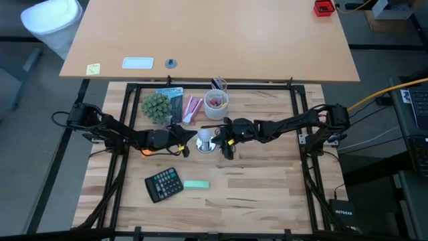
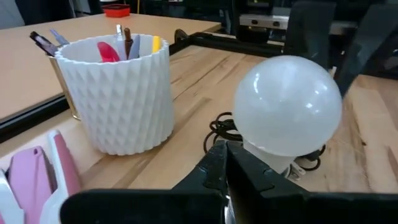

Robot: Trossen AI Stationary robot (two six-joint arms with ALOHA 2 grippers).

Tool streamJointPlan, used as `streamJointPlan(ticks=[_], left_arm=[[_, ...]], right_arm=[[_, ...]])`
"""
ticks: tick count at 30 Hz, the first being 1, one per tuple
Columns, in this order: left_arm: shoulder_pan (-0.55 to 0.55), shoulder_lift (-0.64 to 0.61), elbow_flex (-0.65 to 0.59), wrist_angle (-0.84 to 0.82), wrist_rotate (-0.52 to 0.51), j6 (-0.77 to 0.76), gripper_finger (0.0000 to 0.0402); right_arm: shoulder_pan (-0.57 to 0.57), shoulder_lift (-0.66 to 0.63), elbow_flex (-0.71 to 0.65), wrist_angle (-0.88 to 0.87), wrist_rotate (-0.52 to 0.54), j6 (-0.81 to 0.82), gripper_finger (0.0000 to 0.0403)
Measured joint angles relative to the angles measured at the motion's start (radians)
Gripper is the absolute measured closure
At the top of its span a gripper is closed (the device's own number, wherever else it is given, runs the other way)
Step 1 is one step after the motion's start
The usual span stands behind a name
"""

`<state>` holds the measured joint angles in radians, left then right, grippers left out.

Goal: Screw lightbulb
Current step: Insert the lightbulb into the lamp

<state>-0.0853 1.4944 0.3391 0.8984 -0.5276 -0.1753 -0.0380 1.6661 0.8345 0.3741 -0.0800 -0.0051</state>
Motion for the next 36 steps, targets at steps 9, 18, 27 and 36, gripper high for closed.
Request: streamJointPlan(ticks=[9, 18, 27, 36], left_arm=[[-0.015, -0.005, 0.0, 0.009, -0.002, -0.001, 0.04], [-0.103, -0.021, 0.0, 0.019, -0.002, -0.006, 0.04], [-0.122, -0.021, 0.001, 0.037, 0.0, -0.008, 0.04], [-0.098, -0.021, 0.001, 0.047, 0.0, -0.03, 0.04]], right_arm=[[-0.001, -0.126, 0.0, -0.201, 0.139, -0.002, 0.0363], [-0.002, -0.127, 0.0, -0.182, 0.303, -0.03, 0.0363], [-0.002, -0.025, 0.0, 0.033, 0.305, -0.029, 0.0363], [-0.002, -0.014, 0.0, 0.054, 0.286, -0.027, 0.0363]])
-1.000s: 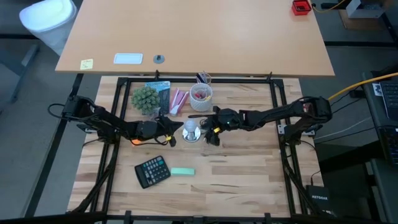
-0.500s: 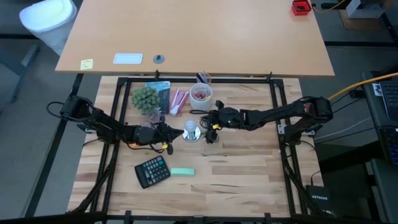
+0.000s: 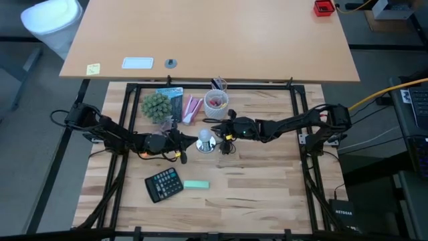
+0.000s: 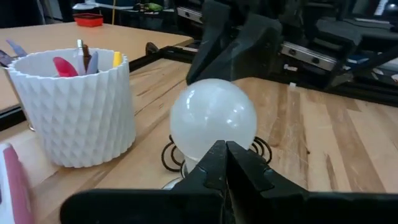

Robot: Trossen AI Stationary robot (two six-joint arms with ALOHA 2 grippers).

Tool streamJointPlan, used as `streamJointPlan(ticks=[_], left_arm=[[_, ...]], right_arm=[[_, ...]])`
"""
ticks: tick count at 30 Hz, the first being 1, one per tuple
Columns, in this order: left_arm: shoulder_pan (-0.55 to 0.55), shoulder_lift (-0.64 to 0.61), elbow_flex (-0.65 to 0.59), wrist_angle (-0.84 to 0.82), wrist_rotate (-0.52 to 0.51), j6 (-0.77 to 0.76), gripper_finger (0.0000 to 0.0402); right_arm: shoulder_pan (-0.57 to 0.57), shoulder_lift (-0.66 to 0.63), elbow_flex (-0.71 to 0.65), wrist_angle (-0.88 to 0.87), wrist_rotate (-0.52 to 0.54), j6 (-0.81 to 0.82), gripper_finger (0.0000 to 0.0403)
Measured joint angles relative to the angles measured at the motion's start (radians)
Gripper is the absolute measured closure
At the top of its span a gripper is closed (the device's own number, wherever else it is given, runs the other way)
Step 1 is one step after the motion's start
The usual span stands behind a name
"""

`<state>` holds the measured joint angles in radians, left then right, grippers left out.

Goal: Screw lightbulb
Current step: Insert the lightbulb into the lamp

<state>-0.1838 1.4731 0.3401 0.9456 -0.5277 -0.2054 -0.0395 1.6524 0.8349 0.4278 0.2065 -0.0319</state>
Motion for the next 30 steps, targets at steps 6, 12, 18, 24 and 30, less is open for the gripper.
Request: streamJointPlan(ticks=[6, 12, 18, 24, 30], left_arm=[[0.003, 0.0, 0.0, 0.001, 0.01, 0.0, 0.04], [0.003, 0.0, 0.0, 0.009, 0.011, 0.008, 0.04], [0.032, 0.0, 0.0, 0.008, 0.011, 0.007, 0.04], [0.061, 0.0, 0.0, 0.002, 0.011, 0.004, 0.04], [0.079, 0.0, 0.0, -0.014, 0.004, 0.004, 0.04]], right_arm=[[0.0, 0.003, 0.0, 0.0, -0.039, 0.0, 0.0363], [0.0, 0.003, 0.0, 0.001, -0.044, 0.0, 0.0363], [0.0, 0.003, 0.0, -0.003, -0.082, 0.0, 0.0363], [0.0, 0.003, 0.0, -0.005, -0.083, 0.0, 0.0363], [0.0, 0.003, 0.0, -0.01, -0.139, 0.001, 0.0363]])
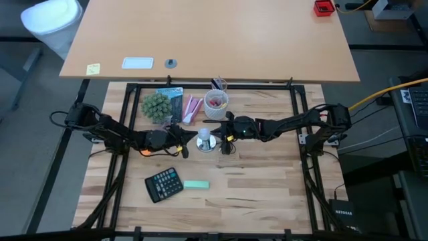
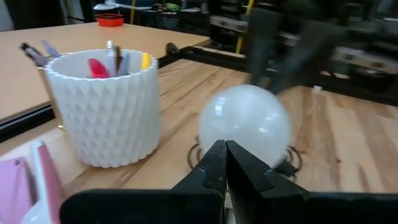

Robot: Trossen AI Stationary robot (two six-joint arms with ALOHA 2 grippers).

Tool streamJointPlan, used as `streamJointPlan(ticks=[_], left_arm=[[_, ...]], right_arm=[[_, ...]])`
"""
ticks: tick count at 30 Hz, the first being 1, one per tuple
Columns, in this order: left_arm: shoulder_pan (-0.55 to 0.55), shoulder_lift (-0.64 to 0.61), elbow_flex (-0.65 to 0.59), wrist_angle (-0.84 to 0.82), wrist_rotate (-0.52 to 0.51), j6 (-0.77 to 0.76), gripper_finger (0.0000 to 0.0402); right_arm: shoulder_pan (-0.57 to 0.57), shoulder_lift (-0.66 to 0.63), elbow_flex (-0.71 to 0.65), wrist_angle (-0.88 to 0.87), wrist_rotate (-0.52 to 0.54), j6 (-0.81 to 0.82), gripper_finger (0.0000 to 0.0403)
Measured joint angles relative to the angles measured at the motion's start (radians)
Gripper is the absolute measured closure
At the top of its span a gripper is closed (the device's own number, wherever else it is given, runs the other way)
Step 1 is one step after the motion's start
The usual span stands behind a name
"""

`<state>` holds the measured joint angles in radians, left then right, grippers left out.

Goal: Screw lightbulb
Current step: Insert the lightbulb into the lamp

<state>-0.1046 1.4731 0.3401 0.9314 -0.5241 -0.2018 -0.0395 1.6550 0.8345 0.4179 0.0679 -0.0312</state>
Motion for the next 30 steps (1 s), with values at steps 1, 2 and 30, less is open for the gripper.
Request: streamJointPlan(ticks=[1, 2, 30], left_arm=[[0.004, 0.0, 0.0, -0.002, -0.003, 0.0, 0.04], [0.008, 0.0, 0.0, -0.003, -0.003, 0.0, 0.04], [0.057, 0.0, 0.0, 0.203, -0.046, 0.208, 0.04]], right_arm=[[0.001, 0.0, 0.0, 0.0, -0.021, 0.0, 0.0363], [0.001, 0.0, 0.0, 0.001, -0.04, 0.0, 0.0363], [0.0, -0.131, 0.0, -0.078, 0.087, -0.083, 0.0363]])
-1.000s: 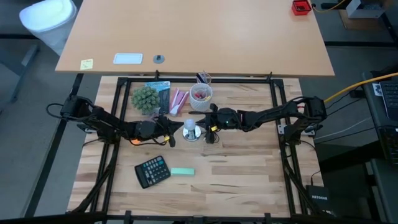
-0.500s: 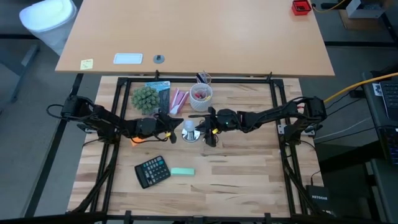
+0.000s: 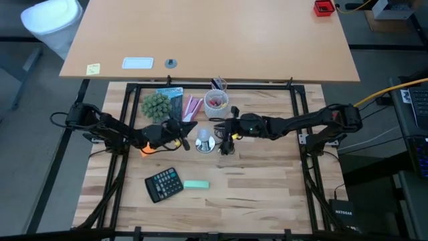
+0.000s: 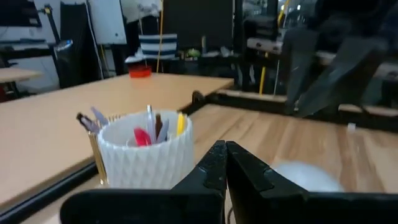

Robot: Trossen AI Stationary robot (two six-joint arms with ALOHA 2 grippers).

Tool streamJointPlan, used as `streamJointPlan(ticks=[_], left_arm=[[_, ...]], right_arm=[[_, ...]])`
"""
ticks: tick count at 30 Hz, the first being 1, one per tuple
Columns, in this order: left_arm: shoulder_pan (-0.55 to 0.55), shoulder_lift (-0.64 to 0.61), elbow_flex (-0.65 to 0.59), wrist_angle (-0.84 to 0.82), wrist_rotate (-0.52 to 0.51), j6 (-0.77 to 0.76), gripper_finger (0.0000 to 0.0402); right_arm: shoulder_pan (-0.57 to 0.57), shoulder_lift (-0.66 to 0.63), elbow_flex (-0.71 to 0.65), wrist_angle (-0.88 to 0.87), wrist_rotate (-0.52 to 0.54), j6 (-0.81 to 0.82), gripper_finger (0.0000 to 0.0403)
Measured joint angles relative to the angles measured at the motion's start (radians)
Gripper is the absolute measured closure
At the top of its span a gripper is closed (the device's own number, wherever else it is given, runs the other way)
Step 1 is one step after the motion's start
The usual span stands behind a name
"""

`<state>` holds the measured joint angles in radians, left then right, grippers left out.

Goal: Screw lightbulb
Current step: Insert the lightbulb into the lamp

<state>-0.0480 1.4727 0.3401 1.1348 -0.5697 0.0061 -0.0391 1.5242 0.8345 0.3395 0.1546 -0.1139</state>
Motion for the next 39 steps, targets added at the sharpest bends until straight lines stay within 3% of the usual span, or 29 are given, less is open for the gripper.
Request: streamJointPlan(ticks=[6, 13, 16, 23, 30, 39], left_arm=[[-0.041, 0.0, 0.0, 0.024, 0.022, -0.019, 0.04], [-0.082, 0.0, 0.0, -0.04, 0.219, -0.084, 0.04], [-0.097, 0.0, 0.0, -0.083, 0.238, -0.109, 0.04], [-0.099, 0.0, 0.0, -0.182, 0.187, -0.162, 0.04], [-0.088, 0.001, 0.0, -0.18, 0.155, -0.156, 0.04], [-0.089, 0.001, -0.001, -0.184, 0.059, -0.156, 0.04]], right_arm=[[-0.001, 0.005, 0.0, 0.013, 0.097, 0.0, 0.0363], [-0.001, 0.091, 0.0, 0.119, 0.098, -0.028, 0.0363], [-0.001, 0.136, 0.0, 0.177, 0.098, -0.03, 0.0363], [0.0, 0.158, 0.0, 0.191, 0.091, -0.022, 0.0363], [0.0, 0.158, 0.0, 0.189, -0.016, 0.019, 0.0363], [-0.002, 0.158, 0.0, 0.177, -0.055, 0.04, 0.0363]])
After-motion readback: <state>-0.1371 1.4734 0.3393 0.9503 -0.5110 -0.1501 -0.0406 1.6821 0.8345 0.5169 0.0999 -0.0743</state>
